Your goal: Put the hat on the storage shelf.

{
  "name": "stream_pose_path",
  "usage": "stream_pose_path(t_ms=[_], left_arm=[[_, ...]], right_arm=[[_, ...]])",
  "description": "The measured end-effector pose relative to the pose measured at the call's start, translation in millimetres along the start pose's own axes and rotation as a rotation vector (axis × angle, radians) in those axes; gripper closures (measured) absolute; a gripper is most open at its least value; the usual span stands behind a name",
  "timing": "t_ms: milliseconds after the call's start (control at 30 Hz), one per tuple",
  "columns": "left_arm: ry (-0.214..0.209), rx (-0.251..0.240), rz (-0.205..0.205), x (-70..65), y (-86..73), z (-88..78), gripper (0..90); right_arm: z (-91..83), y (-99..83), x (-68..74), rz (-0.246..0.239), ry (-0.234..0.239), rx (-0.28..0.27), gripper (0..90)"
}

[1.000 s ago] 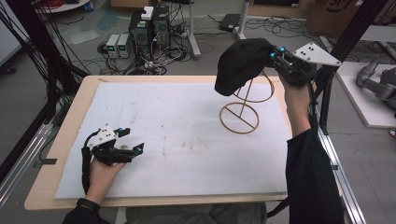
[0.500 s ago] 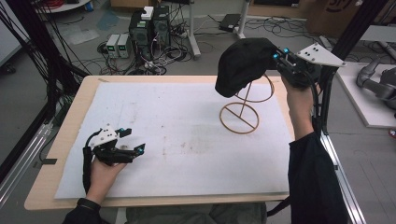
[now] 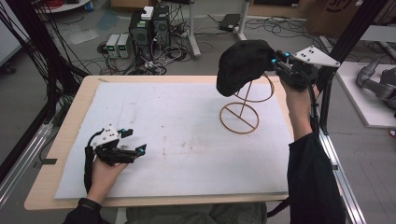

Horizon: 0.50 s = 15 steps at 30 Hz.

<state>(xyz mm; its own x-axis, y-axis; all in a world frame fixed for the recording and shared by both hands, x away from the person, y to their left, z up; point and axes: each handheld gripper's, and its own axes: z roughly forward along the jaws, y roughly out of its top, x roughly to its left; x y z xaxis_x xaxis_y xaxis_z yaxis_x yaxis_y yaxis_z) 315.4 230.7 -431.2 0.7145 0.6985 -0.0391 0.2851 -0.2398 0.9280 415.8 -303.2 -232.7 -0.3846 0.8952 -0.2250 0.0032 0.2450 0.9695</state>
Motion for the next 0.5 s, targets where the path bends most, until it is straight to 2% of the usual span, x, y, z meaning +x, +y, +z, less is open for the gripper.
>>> stream_pose_path(t_ms=[133, 233, 267, 333, 400, 433, 500], left_arm=[[-0.001, 0.001, 0.000, 0.3, 0.0, 0.1, 15.5], [-0.002, 0.000, -0.001, 0.3, -0.2, 0.2, 15.5], [-0.001, 0.001, 0.001, 0.4, -0.2, 0.1, 15.5], [-0.004, 0.002, 0.000, 0.2, 0.0, -0.1, 15.5], [-0.004, 0.003, -0.001, 0.1, -0.1, -0.1, 15.5], [-0.005, 0.006, 0.000, 0.2, 0.0, -0.1, 15.5], [-0.006, 0.006, -0.001, -0.1, -0.1, 0.2, 15.5]], right_arm=[[3.0, -1.0, 1.8, -0.002, -0.004, 0.018, 74.1], [4.8, -1.4, 2.4, 0.005, -0.026, 0.027, 65.9], [5.6, -1.9, 2.0, 0.021, -0.032, 0.039, 63.0], [6.5, -2.8, 0.9, 0.032, -0.051, 0.055, 65.2], [9.1, -5.1, 0.4, 0.016, -0.070, 0.091, 65.5], [10.2, -6.6, -0.5, 0.029, -0.064, 0.109, 66.1], [10.5, -8.9, -2.3, 0.033, -0.080, 0.132, 65.5]])
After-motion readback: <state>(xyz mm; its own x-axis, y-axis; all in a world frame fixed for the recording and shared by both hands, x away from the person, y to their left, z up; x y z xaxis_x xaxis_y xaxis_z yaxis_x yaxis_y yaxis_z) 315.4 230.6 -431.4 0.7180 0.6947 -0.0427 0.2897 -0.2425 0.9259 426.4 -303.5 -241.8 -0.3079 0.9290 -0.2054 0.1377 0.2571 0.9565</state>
